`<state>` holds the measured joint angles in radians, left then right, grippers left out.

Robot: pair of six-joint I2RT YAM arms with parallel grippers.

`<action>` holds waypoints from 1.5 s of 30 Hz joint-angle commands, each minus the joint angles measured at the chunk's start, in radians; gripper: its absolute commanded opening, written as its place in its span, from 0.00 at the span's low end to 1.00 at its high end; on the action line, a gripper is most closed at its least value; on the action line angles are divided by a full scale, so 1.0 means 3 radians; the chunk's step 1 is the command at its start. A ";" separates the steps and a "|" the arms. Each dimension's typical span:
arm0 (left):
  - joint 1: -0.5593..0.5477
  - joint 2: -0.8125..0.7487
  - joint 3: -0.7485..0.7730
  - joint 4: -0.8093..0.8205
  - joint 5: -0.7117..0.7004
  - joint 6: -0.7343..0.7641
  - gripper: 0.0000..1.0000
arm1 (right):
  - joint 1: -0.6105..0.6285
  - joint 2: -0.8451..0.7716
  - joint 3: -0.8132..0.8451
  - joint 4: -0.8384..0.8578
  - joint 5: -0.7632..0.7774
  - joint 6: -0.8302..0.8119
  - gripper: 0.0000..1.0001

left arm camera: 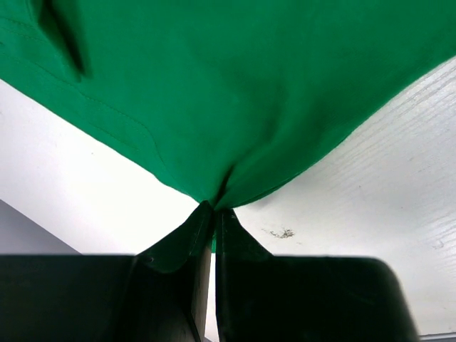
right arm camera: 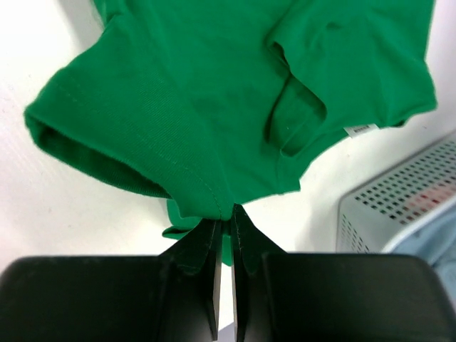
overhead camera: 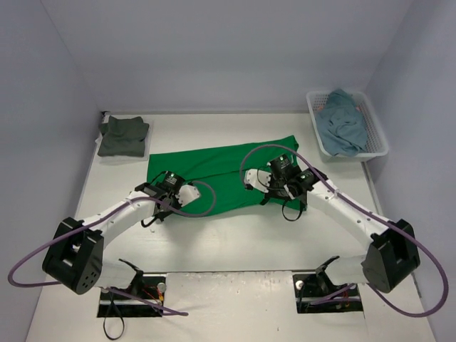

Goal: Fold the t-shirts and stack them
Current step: Fold the tshirt

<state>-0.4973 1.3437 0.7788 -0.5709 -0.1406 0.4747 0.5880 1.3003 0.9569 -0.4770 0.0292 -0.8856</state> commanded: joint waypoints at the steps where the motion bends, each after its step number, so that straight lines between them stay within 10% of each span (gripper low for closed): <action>1: 0.0021 -0.0082 0.0211 0.0001 -0.0094 0.0079 0.00 | -0.0155 0.0165 0.0271 0.0041 -0.0184 -0.0116 0.00; 45: 0.0778 0.1488 0.1602 0.0548 -0.0242 0.0110 0.00 | -0.0723 0.2374 0.2302 0.0537 0.0168 -0.0520 0.00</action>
<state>-0.2733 1.7977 1.1980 -0.4389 -0.1867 0.5159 0.3805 2.0136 1.5913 -0.3664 0.0265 -1.0340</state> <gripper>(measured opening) 0.006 0.027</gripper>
